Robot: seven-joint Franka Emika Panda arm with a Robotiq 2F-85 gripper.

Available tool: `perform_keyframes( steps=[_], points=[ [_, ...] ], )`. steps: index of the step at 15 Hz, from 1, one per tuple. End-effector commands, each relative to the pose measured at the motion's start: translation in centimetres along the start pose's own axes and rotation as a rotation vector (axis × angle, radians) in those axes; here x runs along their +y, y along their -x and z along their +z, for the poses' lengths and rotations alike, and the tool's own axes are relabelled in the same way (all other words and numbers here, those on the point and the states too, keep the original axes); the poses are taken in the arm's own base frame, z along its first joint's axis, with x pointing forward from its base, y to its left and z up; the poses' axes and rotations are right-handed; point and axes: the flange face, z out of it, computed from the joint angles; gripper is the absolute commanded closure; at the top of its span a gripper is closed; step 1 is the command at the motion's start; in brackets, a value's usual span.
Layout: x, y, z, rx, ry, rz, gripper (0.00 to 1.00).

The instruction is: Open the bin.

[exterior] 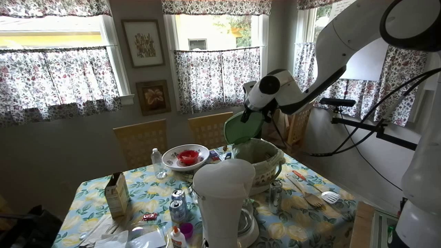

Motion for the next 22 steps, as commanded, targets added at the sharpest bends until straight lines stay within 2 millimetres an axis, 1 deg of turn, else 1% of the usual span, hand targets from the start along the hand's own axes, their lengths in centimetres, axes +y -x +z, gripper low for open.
perform_keyframes(
  steps=[1,5,8,12,15,18,22],
  points=[
    [-0.2,-0.8,-0.3,-0.011,-0.006,0.012,0.00],
    [-0.7,-0.6,-1.3,-0.049,-0.030,0.050,0.00],
    [-1.0,-0.6,-2.6,-0.057,-0.043,0.071,0.00],
    [-0.8,-0.8,-4.8,-0.027,-0.025,0.075,0.00],
    [-0.5,-0.7,-7.0,-0.004,-0.010,0.080,0.00],
    [-1.0,0.3,-8.6,-0.019,-0.050,0.078,0.00],
    [-2.3,2.1,-9.5,-0.089,-0.133,0.124,0.00]
  ],
)
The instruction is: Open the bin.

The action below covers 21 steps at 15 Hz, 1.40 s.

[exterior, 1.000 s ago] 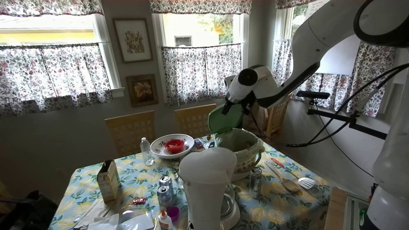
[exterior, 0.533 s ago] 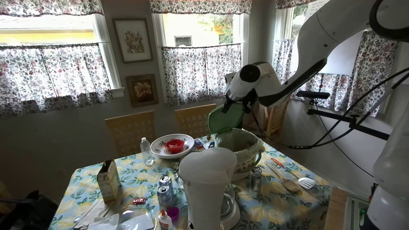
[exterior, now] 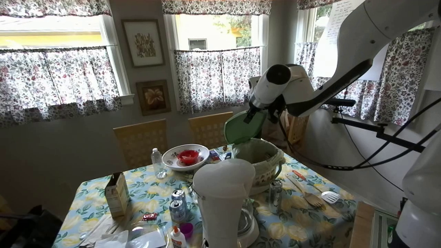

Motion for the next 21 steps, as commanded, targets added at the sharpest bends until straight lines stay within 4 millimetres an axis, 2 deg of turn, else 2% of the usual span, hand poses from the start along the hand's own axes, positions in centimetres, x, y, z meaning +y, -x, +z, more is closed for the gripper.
perform_keyframes(
  steps=[1,7,14,18,21],
  points=[
    [-1.2,2.3,-1.6,-0.064,-0.092,0.033,0.00],
    [-4.1,6.1,-2.2,-0.199,-0.306,0.090,0.00],
    [-5.2,8.8,-4.2,-0.385,-0.486,0.129,0.00],
    [-5.4,10.5,-3.7,-0.508,-0.520,0.138,0.00],
    [-5.6,12.1,-2.3,-0.532,-0.531,0.119,0.00]
  ],
)
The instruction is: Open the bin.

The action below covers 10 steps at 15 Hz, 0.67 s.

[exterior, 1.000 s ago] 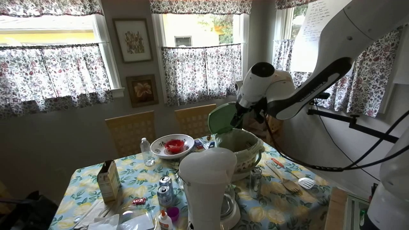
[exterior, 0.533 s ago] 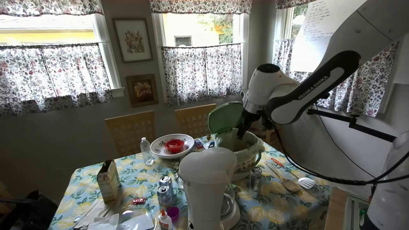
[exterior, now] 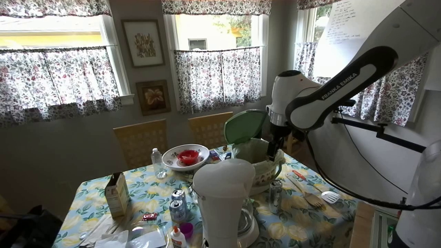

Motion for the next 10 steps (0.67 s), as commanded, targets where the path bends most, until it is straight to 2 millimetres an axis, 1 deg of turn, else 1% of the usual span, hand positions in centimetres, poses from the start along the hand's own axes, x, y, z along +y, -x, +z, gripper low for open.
perform_keyframes(
  steps=[1,2,7,8,9,10],
  points=[
    [0.9,1.4,1.9,-0.031,-0.026,-0.014,0.00],
    [1.1,1.8,2.9,-0.057,-0.050,-0.029,0.00],
    [2.2,3.6,6.6,-0.050,-0.120,-0.102,0.00],
    [2.4,3.8,7.2,-0.037,-0.132,-0.114,0.00],
    [2.7,3.4,7.8,-0.023,-0.139,-0.126,0.00],
    [2.8,3.6,8.3,-0.012,-0.143,-0.132,0.00]
  ],
)
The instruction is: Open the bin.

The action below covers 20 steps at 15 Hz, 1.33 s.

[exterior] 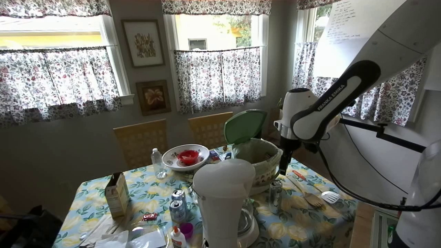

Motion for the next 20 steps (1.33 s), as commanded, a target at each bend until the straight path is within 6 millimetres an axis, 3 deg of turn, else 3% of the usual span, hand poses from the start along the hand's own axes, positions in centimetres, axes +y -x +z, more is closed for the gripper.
perform_keyframes(
  steps=[1,9,20],
  points=[
    [0.8,-0.1,2.1,0.040,-0.024,-0.040,0.00],
    [0.6,-0.4,5.8,0.049,-0.070,-0.142,0.00],
    [0.8,-2.8,8.7,0.083,-0.099,-0.270,0.00]
  ],
)
